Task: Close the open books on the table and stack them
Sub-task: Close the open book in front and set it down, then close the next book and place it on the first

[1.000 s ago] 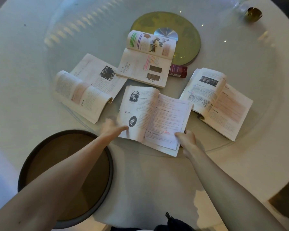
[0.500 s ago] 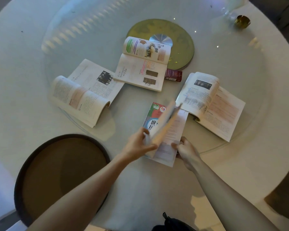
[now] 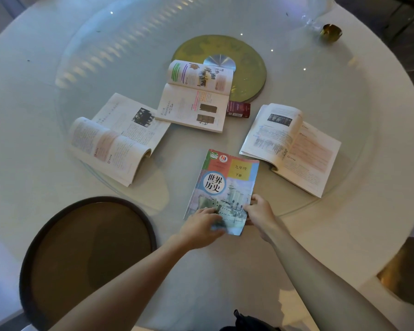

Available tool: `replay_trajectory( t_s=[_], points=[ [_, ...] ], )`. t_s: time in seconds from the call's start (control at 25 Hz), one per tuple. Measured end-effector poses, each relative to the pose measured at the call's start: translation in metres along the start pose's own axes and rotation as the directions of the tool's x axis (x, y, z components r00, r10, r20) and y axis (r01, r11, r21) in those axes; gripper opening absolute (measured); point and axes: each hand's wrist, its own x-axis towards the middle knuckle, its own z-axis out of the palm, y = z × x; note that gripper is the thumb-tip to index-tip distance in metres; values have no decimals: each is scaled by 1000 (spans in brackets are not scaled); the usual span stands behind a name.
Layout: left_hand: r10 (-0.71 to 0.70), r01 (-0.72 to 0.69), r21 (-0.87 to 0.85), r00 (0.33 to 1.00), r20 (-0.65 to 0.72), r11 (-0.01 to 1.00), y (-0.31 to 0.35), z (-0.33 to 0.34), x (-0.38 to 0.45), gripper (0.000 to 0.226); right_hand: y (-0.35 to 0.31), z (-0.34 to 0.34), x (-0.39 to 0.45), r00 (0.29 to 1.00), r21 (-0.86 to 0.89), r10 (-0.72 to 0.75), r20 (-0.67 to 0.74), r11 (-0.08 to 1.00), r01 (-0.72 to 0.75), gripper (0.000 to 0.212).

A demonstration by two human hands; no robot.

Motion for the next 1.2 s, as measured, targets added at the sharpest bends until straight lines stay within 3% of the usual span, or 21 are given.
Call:
replay_trajectory(
  t_s=[0.08, 0.16, 0.28, 0.4, 0.48, 0.6, 0.72, 0.84, 0.96, 1.04, 1.12, 1.2],
  points=[
    [-55, 33, -133, 985, -166, 990, -2, 3, -1, 34, -7, -7, 2, 999, -67, -31, 18, 997, 33, 24],
    [-192, 151, -149, 928, -318, 977, -8, 2, -2, 37, -10, -15, 10, 996, -141, -83, 42, 986, 88, 22],
    [-319, 296, -119, 898, -303, 948, -11, 7, 1, 38, -15, -21, 26, 986, -322, -160, 54, 932, 169, 15],
    [-360, 320, -182, 895, -265, 930, -1, 17, 2, 37, -20, -23, 38, 979, -497, -186, 85, 844, 203, 19],
    [-389, 364, -136, 872, -298, 921, 6, 17, 4, 35, -20, -28, 41, 973, -590, -202, 111, 775, 228, 18],
    [-353, 389, 7, 842, -407, 921, 24, 4, 28, 38, -15, -48, 48, 962, -563, -265, 60, 787, 252, 28],
    [-351, 266, -269, 871, -345, 926, 72, -10, 84, 32, -13, -101, 67, 964, -299, -214, -158, 941, 160, 20],
    [-455, 248, -652, 875, -167, 717, 117, -5, 149, 30, -7, -167, 88, 934, -75, -81, -347, 995, 59, 21],
    [-617, 252, -923, 787, 21, 290, 152, 5, 203, 27, 6, -220, 108, 906, -15, 9, -423, 1000, -17, 34],
    [-637, 227, -968, 764, 107, 109, 165, 9, 223, 22, 14, -242, 118, 907, 4, 57, -416, 998, -61, 42],
    [-617, 179, -983, 779, 113, 46, 173, 13, 231, 18, 21, -253, 127, 933, 58, 84, -350, 996, -68, 38],
    [-610, 138, -982, 792, 34, 126, 178, 21, 232, 15, 24, -259, 133, 956, 101, 78, -283, 994, -51, 34]
  ],
)
